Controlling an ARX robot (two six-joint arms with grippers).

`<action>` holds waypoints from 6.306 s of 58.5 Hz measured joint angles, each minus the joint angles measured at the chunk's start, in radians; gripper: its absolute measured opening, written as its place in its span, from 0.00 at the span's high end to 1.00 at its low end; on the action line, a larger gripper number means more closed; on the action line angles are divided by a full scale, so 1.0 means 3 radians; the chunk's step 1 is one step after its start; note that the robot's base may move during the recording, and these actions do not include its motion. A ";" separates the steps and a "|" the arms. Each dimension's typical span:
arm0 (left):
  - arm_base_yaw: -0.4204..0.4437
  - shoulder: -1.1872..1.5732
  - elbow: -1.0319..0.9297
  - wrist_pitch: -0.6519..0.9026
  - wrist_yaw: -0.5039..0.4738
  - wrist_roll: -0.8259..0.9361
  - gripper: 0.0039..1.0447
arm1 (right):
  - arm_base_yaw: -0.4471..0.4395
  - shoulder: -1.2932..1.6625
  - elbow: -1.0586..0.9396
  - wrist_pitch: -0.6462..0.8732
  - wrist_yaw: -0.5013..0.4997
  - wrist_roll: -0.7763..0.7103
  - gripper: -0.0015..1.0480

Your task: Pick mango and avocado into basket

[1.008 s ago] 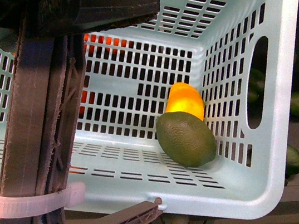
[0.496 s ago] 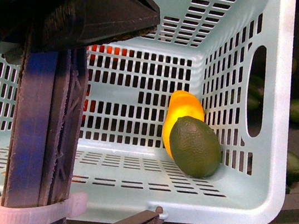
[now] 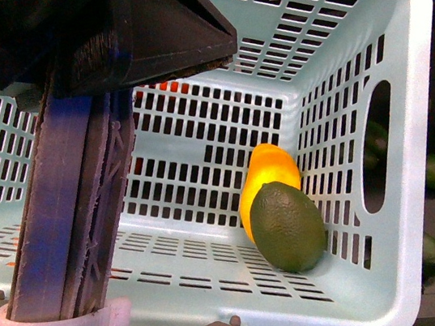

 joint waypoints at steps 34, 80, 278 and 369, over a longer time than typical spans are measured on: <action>0.0000 0.0000 0.0000 0.0000 0.0000 0.0001 0.96 | -0.0001 -0.0707 -0.0374 -0.0322 -0.0001 -0.0004 0.98; 0.0000 0.0000 0.0000 0.0000 0.0003 0.0004 0.96 | -0.0001 -0.1601 -0.0430 -0.1080 0.0000 -0.0006 0.87; 0.0651 0.2627 0.1205 0.1771 -0.2678 -0.4368 0.58 | -0.0008 -0.1615 -0.0432 -0.1091 -0.0001 -0.0005 0.08; 0.1724 -0.2289 -0.2632 0.2257 -0.1507 0.0777 0.98 | -0.0008 -0.1615 -0.0434 -0.1091 0.0000 -0.0005 0.08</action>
